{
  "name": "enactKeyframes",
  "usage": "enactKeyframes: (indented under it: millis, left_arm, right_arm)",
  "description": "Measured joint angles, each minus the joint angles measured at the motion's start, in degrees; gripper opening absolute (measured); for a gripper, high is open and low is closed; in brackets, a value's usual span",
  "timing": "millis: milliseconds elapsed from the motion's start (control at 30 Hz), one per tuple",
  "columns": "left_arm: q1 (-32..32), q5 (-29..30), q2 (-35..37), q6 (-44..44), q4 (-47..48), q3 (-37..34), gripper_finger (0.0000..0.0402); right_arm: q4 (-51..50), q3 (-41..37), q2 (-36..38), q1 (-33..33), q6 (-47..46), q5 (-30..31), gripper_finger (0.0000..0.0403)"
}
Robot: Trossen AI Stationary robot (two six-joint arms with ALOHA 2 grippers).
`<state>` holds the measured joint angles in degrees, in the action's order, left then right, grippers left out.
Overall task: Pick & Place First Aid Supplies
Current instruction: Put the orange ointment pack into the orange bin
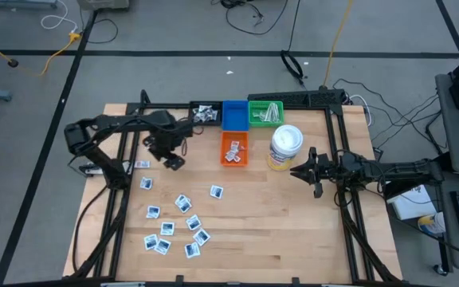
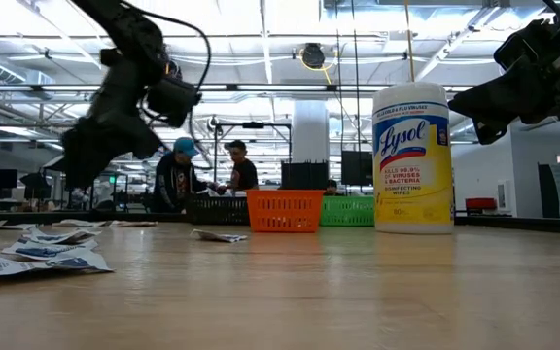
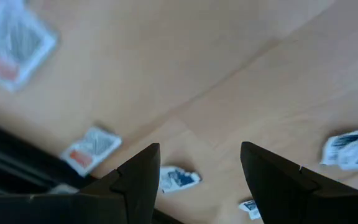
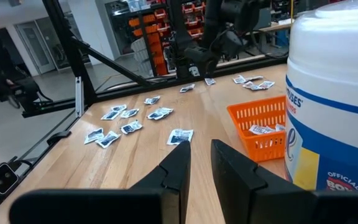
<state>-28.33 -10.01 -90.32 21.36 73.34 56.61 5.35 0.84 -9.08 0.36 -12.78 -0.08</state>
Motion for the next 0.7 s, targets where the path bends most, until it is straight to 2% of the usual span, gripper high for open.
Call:
enactKeyframes:
  millis: [333, 467, 700]
  left_arm:
    - [-3.3, 3.0, 5.5, 17.0, -0.2, -10.1, 0.0230]
    - [-4.8, 3.7, 6.4, 23.0, -0.2, -12.3, 0.0230]
    - [-7.0, 9.5, 6.8, 34.0, -0.7, -13.7, 0.0230]
  right_arm:
    - [0.0, 0.0, 0.0, 0.0, 0.0, 0.0, 0.0059]
    - [0.0, 0.0, 0.0, 0.0, 0.0, 0.0, 0.0059]
    - [0.0, 0.0, 0.0, 0.0, 0.0, 0.0, 0.0059]
